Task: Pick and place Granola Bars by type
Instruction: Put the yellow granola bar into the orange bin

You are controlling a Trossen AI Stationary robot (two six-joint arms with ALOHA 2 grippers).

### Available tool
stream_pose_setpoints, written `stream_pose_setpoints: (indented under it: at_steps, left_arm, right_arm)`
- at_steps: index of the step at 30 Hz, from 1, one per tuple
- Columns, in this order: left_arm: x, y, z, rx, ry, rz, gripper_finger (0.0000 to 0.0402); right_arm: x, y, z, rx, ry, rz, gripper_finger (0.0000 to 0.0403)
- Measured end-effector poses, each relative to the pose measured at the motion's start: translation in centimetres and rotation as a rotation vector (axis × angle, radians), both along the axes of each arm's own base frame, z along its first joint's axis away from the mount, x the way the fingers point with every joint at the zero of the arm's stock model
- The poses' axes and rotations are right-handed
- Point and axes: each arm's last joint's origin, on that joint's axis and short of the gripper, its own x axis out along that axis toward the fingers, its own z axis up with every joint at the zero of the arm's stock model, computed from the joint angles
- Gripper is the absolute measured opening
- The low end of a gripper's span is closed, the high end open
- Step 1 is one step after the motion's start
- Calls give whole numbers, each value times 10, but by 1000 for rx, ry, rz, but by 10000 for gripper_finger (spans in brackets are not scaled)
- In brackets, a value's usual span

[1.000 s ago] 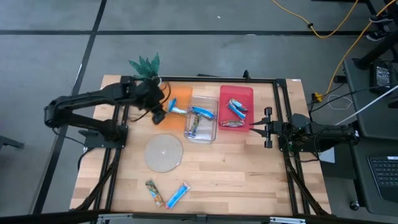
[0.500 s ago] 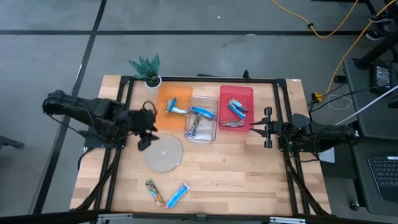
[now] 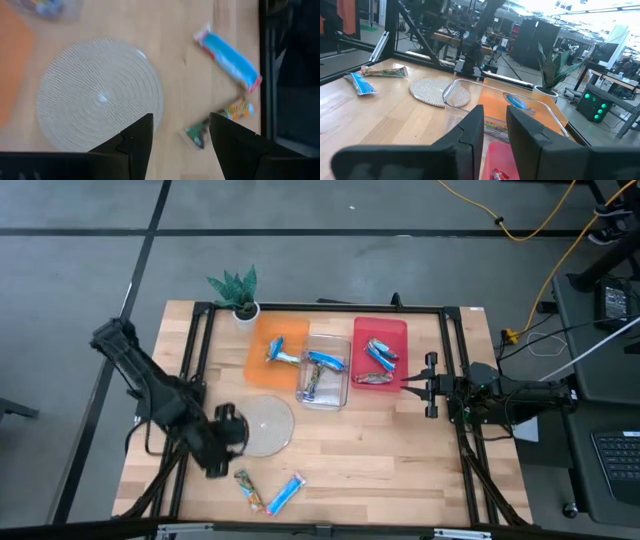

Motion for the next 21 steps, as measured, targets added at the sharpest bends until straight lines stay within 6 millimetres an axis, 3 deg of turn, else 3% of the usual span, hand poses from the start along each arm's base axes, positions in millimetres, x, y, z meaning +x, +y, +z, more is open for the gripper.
stream_pose_setpoints:
  at_steps: [9,21]
  left_arm:
    - [6,-55,-44,49,81,-78,185]
    - [11,-74,-78,164,156,-147,185]
  right_arm:
    - [0,0,0,0,0,0,87]
    - [0,0,0,0,0,0,87]
